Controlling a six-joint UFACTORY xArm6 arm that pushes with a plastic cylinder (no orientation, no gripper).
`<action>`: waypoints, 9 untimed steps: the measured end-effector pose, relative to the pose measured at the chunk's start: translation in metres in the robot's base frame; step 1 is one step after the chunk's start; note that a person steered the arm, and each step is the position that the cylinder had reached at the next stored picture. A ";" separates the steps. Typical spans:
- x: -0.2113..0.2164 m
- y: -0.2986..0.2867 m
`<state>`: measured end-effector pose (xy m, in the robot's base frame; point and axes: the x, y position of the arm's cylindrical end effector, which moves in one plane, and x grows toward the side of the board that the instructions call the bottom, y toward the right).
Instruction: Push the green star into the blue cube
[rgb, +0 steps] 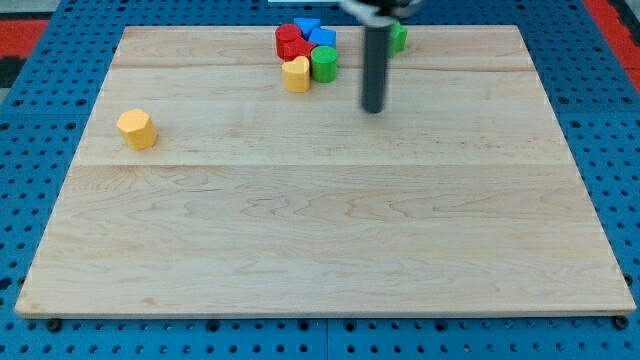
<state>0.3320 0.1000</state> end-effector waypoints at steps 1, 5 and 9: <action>-0.069 0.054; -0.140 -0.020; -0.139 -0.085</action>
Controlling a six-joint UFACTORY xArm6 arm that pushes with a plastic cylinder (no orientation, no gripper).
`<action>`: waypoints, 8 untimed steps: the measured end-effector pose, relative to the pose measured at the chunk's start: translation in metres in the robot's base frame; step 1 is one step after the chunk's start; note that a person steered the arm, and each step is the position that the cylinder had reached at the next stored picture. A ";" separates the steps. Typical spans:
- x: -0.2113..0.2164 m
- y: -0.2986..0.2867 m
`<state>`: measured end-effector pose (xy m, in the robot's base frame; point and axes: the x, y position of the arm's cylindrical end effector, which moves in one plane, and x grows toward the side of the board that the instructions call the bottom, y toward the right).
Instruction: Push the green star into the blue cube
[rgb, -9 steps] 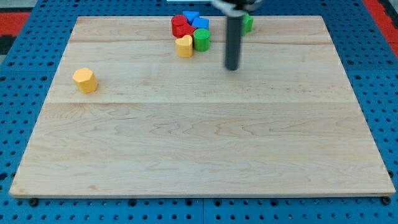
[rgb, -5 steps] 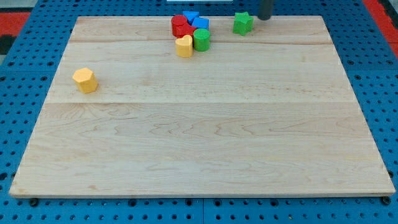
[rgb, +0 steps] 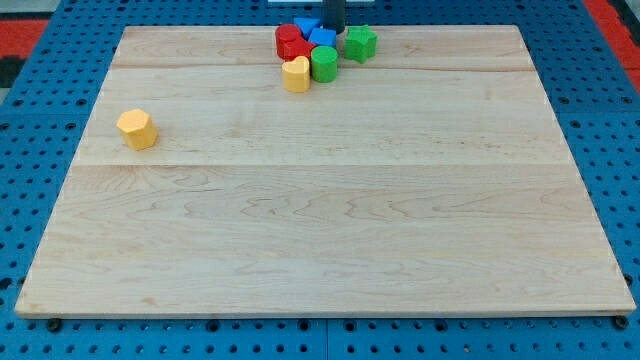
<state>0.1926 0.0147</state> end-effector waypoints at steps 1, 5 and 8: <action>0.000 -0.001; 0.001 0.041; 0.001 0.070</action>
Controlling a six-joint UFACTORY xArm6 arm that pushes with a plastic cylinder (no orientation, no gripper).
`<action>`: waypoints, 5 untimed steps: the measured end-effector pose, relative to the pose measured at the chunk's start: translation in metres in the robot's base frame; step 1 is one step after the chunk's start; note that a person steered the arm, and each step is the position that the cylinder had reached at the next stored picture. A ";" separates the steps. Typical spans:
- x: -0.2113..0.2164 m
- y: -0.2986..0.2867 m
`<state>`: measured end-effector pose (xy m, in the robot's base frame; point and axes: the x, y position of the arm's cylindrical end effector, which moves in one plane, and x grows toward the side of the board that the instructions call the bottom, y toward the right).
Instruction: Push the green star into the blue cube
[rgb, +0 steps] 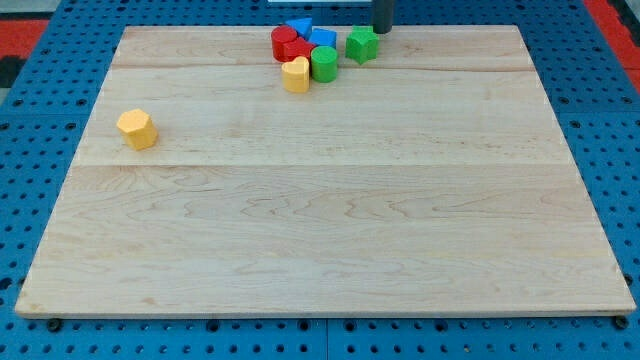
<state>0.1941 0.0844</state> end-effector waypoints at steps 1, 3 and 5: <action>0.014 0.020; 0.032 -0.020; 0.032 -0.021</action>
